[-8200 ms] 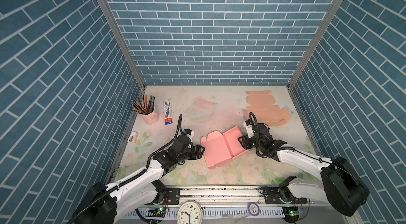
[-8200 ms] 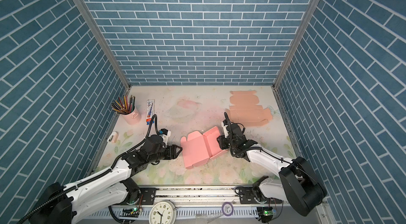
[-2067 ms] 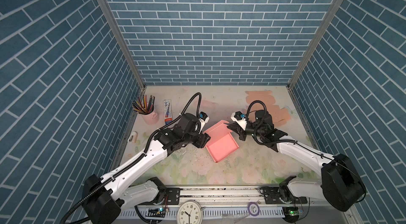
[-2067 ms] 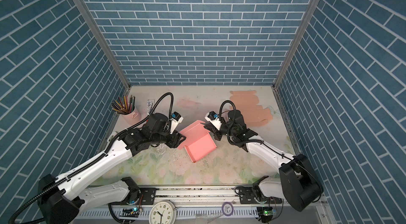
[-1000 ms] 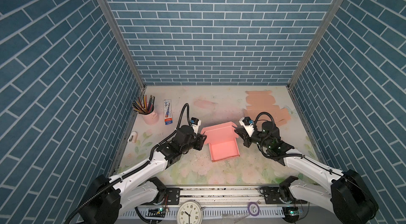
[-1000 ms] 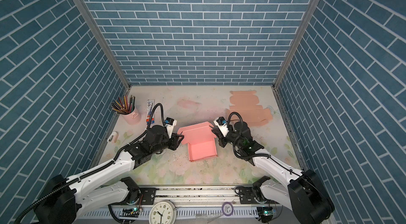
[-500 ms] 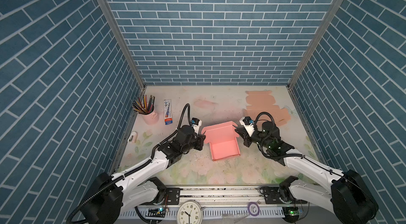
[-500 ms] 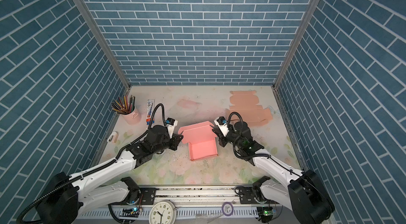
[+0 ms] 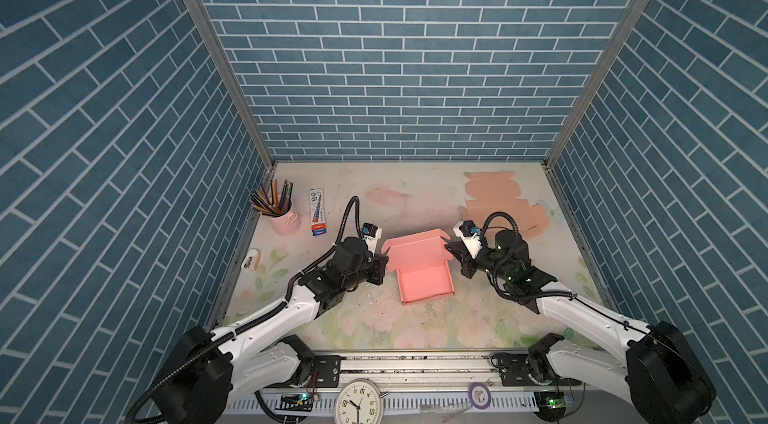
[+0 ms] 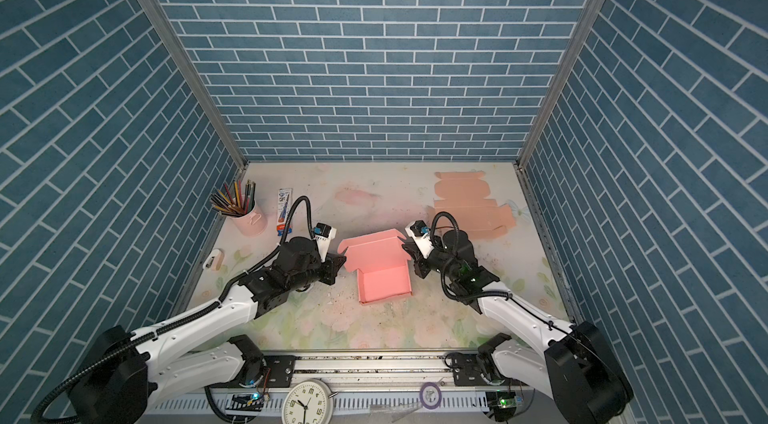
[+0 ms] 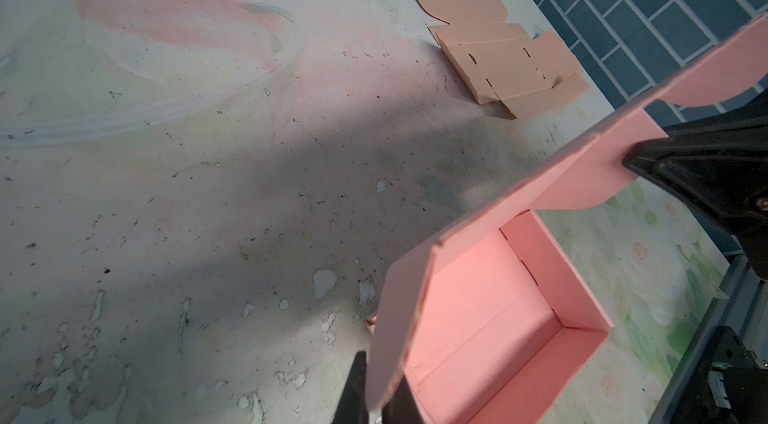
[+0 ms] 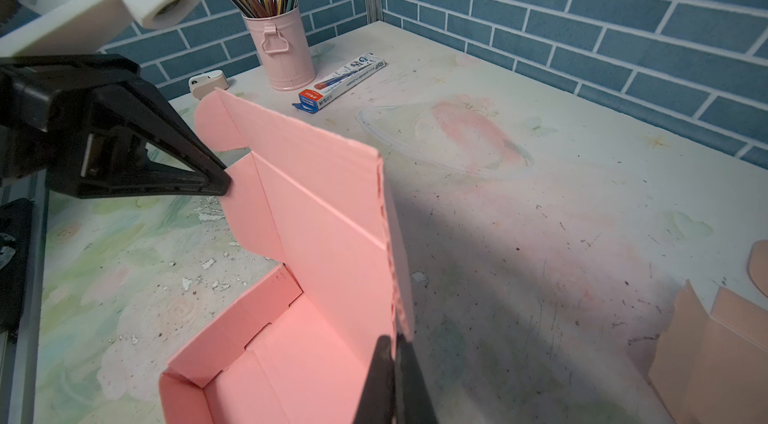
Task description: Fold the paper box
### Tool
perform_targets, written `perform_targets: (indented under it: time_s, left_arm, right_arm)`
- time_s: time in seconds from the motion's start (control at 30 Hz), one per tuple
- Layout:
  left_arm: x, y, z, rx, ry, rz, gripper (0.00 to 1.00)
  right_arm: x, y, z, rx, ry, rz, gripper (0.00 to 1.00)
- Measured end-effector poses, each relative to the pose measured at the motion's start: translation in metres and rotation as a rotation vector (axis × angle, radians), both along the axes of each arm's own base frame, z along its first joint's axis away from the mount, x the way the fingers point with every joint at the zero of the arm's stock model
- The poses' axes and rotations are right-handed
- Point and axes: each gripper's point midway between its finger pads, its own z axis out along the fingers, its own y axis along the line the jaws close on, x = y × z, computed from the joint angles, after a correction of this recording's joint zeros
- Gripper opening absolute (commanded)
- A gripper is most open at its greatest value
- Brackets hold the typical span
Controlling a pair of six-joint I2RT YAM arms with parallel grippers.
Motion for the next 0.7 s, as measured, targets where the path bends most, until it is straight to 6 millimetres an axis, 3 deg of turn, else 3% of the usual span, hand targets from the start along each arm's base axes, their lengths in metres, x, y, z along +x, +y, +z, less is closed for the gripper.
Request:
perform_targets:
  time_s: [0.7]
  left_arm:
    - [-0.0009, -0.0077, 0.0021, -0.003, -0.021, -0.021, 0.02]
  right_arm:
    - [0.0034, -0.005, -0.0073, -0.038, 0.019, -0.043, 0.0]
